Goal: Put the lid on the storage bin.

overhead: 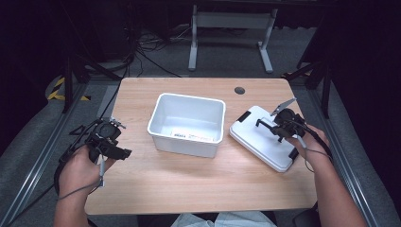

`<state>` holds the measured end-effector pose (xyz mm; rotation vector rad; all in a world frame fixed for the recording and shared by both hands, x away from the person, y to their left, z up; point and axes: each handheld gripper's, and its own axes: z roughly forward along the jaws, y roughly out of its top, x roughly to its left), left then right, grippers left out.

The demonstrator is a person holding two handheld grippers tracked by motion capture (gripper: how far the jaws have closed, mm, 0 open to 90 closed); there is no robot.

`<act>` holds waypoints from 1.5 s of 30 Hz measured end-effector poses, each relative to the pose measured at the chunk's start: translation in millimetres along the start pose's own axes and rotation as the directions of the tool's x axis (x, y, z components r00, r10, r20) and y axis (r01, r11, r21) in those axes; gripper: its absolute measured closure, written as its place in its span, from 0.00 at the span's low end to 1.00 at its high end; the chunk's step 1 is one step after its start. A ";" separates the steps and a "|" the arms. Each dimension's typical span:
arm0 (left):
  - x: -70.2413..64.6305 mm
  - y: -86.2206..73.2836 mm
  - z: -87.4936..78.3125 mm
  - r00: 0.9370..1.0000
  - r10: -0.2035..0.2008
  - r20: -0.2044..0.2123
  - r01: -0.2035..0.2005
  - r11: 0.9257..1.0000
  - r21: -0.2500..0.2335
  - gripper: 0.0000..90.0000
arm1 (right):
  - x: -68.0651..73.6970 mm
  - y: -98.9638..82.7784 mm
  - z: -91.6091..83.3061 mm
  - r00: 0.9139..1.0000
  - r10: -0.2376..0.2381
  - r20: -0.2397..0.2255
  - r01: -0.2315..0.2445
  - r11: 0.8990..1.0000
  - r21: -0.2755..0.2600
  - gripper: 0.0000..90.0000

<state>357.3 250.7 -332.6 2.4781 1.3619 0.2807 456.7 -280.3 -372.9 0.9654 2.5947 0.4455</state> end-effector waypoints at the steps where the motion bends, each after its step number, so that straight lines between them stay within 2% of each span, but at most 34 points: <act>1: -0.2 0.2 0.0 1.000 0.000 -0.002 0.000 1.000 0.002 0.45 | -0.1 1.3 -3.2 1.000 -0.003 0.002 0.003 1.000 -0.004 0.94; 9: 1.0 -1.4 -3.5 1.000 -0.003 -0.006 0.003 1.000 -0.006 0.45 | -4.6 11.1 -30.1 0.999 -0.030 0.022 0.031 0.999 -0.032 0.94; 10: 2.0 -1.8 -4.3 1.000 -0.001 -0.010 0.001 1.000 -0.010 0.45 | -5.8 13.9 -40.6 0.999 -0.033 0.032 0.034 0.998 -0.049 0.94; 11: 2.0 -1.8 -4.3 1.000 -0.001 -0.010 0.001 1.000 -0.010 0.45 | -5.8 13.9 -40.6 0.999 -0.033 0.032 0.034 0.998 -0.049 0.94; 15: 2.1 -1.3 -3.8 1.000 -0.004 -0.007 0.004 1.000 -0.006 0.45 | -7.6 20.9 -63.7 0.998 -0.048 0.037 0.051 0.995 -0.085 0.94; 20: 1.1 -0.5 -3.1 1.000 0.001 -0.003 -0.001 1.000 -0.005 0.46 | -8.4 26.8 -81.8 0.997 -0.057 0.043 0.061 0.992 -0.111 0.94; 24: 2.5 -1.2 -5.8 1.000 0.000 0.003 0.000 1.000 -0.011 0.47 | -7.0 30.5 -92.6 0.996 -0.070 0.053 0.076 0.989 -0.125 0.94; 34: 1.4 -0.6 -6.3 1.000 0.001 0.010 -0.001 1.000 -0.012 0.47 | -0.4 46.0 -112.4 0.993 -0.109 0.039 0.114 0.978 -0.173 0.94; 41: 2.7 -0.7 -6.8 1.000 -0.001 0.005 0.001 1.000 -0.011 0.46 | 12.0 65.9 -122.7 0.986 -0.160 0.034 0.164 0.966 -0.200 0.94; 45: 1.8 -0.1 -6.5 1.000 0.005 0.007 -0.005 1.000 -0.007 0.46 | 21.2 81.3 -125.3 0.979 -0.203 0.025 0.204 0.957 -0.208 0.94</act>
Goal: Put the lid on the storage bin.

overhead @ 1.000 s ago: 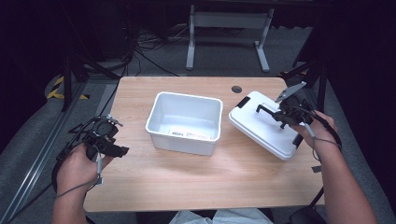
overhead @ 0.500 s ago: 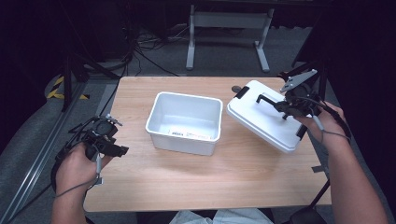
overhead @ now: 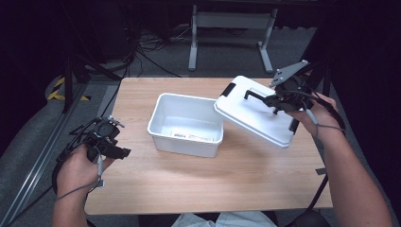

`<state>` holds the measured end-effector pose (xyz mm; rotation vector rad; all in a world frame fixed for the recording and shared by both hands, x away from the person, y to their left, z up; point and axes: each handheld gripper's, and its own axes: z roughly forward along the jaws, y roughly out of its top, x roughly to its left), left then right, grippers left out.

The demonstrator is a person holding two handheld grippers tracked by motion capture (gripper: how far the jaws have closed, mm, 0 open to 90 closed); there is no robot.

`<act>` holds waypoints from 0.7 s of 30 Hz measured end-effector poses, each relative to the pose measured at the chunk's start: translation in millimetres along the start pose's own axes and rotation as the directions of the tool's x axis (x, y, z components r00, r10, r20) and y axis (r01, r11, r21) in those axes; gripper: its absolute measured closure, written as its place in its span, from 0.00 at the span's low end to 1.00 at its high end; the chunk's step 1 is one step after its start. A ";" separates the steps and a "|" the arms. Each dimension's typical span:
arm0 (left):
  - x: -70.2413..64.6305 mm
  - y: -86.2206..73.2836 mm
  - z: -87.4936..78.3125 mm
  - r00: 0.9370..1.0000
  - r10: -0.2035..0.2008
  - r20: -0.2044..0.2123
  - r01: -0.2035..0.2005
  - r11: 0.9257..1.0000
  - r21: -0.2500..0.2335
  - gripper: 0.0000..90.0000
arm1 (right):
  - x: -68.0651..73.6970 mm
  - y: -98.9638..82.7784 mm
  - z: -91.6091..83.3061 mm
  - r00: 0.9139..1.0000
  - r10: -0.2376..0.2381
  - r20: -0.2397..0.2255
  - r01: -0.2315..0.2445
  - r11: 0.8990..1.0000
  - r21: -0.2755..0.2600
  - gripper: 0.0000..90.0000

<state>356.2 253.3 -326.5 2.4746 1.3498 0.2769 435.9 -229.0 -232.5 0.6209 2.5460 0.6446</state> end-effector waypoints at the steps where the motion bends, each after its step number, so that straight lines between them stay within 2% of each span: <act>1: -0.3 0.5 0.0 1.000 0.002 -0.001 -0.002 1.000 0.002 0.46 | 1.0 3.5 0.4 1.000 -0.009 -0.003 0.009 1.000 0.000 0.94; 3: -0.4 1.2 -0.1 1.000 -0.002 0.003 0.002 1.000 0.001 0.46 | 6.3 16.5 1.0 0.999 -0.035 -0.005 0.035 0.999 -0.005 0.94; 5: 0.5 1.9 -0.3 1.000 0.009 0.001 -0.009 1.000 -0.001 0.46 | 7.4 19.8 1.1 0.999 -0.044 -0.008 0.044 0.999 -0.008 0.94; 6: 0.7 2.3 -0.5 1.000 0.008 0.002 -0.008 1.000 -0.002 0.47 | 12.0 29.1 1.8 0.998 -0.064 -0.015 0.064 0.998 -0.020 0.94; 11: 3.0 5.0 -0.5 1.000 0.008 0.010 -0.008 1.000 -0.012 0.47 | 22.4 44.4 5.7 0.994 -0.106 -0.026 0.105 0.994 -0.020 0.94; 15: 2.5 7.9 0.4 1.000 0.006 0.011 -0.005 1.000 -0.012 0.47 | 28.0 56.6 7.2 0.992 -0.124 -0.028 0.123 0.992 -0.029 0.94; 19: -1.0 12.9 1.9 0.999 0.036 0.014 -0.036 0.999 -0.009 0.47 | 32.2 69.2 9.4 0.989 -0.145 -0.041 0.143 0.989 -0.040 0.94; 21: -0.9 13.2 1.8 0.999 0.033 0.015 -0.032 0.999 -0.010 0.47 | 34.0 74.9 12.2 0.988 -0.148 -0.045 0.146 0.988 -0.048 0.94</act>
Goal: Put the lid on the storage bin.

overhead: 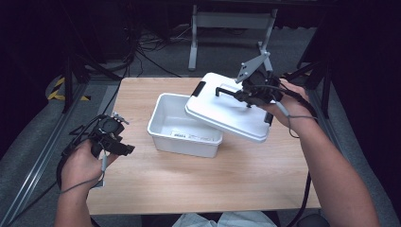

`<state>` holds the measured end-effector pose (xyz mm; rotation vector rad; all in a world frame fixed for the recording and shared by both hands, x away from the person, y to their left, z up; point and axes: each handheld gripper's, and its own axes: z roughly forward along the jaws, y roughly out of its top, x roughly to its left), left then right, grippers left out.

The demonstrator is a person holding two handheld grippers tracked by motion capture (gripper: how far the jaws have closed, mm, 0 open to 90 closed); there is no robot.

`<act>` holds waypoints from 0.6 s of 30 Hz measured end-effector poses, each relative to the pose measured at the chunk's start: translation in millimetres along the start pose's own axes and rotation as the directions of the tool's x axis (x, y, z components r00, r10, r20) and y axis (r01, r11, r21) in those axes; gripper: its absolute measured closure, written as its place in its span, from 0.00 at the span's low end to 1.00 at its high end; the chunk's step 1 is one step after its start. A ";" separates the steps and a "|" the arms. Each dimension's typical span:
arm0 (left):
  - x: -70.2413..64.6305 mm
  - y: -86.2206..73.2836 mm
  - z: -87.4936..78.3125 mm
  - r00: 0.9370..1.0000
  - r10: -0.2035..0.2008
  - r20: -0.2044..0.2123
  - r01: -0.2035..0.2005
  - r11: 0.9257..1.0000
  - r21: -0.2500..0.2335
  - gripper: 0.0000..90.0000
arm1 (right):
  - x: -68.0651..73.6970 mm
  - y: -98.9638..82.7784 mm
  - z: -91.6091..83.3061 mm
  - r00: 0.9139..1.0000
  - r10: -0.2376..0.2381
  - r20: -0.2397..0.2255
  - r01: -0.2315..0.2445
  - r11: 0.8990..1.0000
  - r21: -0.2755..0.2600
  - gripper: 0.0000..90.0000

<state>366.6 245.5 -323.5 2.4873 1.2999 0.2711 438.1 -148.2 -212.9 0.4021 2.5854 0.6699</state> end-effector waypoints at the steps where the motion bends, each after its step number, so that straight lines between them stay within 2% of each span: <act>1: 0.8 -0.5 -0.3 1.000 -0.006 0.001 0.006 1.000 0.000 0.47 | 0.4 2.1 1.2 1.000 -0.006 -0.001 0.006 1.000 -0.002 0.94; 7: 5.0 -4.6 -2.9 1.000 -0.015 -0.002 0.015 1.000 -0.007 0.47 | 5.8 19.7 14.0 0.999 -0.043 -0.023 0.043 0.999 -0.008 0.94; 11: 6.4 -8.6 -4.4 1.000 -0.025 -0.001 0.025 1.000 -0.011 0.47 | 5.9 26.3 18.7 0.998 -0.051 -0.028 0.051 0.999 -0.015 0.94; 15: 5.9 -12.6 -6.1 0.999 -0.034 -0.006 0.034 0.999 -0.010 0.47 | 8.4 36.1 26.8 0.997 -0.058 -0.042 0.057 0.998 -0.035 0.94; 18: 5.1 -17.9 -9.1 0.999 -0.039 -0.005 0.039 0.999 -0.016 0.47 | 13.6 44.6 36.1 0.995 -0.085 -0.057 0.082 0.995 -0.051 0.94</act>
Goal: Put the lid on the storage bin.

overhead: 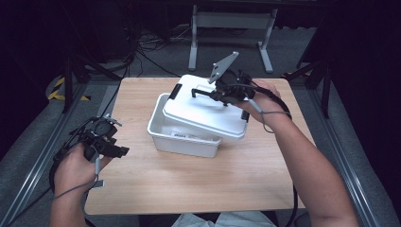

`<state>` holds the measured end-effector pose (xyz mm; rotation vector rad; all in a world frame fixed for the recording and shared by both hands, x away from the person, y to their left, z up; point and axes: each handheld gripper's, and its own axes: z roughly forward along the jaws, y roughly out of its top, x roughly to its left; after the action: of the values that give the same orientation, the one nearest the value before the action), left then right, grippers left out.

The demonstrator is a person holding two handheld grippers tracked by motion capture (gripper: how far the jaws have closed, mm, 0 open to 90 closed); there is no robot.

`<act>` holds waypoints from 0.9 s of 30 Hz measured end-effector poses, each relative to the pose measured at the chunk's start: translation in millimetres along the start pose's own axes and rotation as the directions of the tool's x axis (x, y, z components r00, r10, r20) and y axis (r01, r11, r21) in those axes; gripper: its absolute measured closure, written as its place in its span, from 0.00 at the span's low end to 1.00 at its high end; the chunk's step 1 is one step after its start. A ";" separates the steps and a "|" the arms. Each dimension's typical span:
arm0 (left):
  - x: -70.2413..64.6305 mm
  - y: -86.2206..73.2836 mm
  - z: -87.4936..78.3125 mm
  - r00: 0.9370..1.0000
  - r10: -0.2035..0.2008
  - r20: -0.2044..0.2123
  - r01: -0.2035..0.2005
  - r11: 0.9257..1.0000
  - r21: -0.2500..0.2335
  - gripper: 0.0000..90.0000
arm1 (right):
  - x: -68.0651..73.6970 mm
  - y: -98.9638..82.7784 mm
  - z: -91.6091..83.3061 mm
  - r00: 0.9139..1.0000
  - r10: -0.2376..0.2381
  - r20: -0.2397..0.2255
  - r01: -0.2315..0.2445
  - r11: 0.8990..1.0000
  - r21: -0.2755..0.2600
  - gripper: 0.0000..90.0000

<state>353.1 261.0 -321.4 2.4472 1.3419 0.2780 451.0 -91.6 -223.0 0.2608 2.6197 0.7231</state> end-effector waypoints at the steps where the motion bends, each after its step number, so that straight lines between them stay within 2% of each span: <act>1: 0.5 -1.4 -0.7 1.000 0.000 -0.002 0.000 1.000 0.001 0.47 | 1.5 3.1 3.7 1.000 -0.005 -0.007 0.005 1.000 -0.002 0.94; 8: 5.0 -14.5 -5.3 0.999 -0.039 -0.007 0.039 0.999 -0.003 0.48 | 6.7 20.9 21.5 0.998 -0.041 -0.043 0.042 0.999 0.003 0.94; 16: 7.7 -23.8 -10.2 0.998 -0.058 -0.015 0.058 0.998 -0.009 0.48 | 12.0 35.2 41.9 0.995 -0.065 -0.077 0.064 0.998 -0.012 0.94; 21: 7.6 -25.3 -10.1 0.998 -0.059 -0.013 0.059 0.998 -0.008 0.48 | 15.3 39.3 56.8 0.992 -0.083 -0.091 0.083 0.997 0.000 0.94; 26: 9.0 -26.0 -11.8 0.998 -0.064 -0.018 0.063 0.998 -0.014 0.48 | 13.6 36.3 70.3 0.989 -0.072 -0.131 0.074 0.997 0.015 0.94; 27: 9.2 -25.8 -12.0 0.998 -0.063 -0.018 0.062 0.998 -0.014 0.48 | 13.7 35.4 72.8 0.990 -0.063 -0.127 0.066 0.998 0.021 0.94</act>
<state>334.0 284.0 -320.1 2.3921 1.4170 0.2945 472.6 -25.0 -266.0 0.1404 2.7444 0.7069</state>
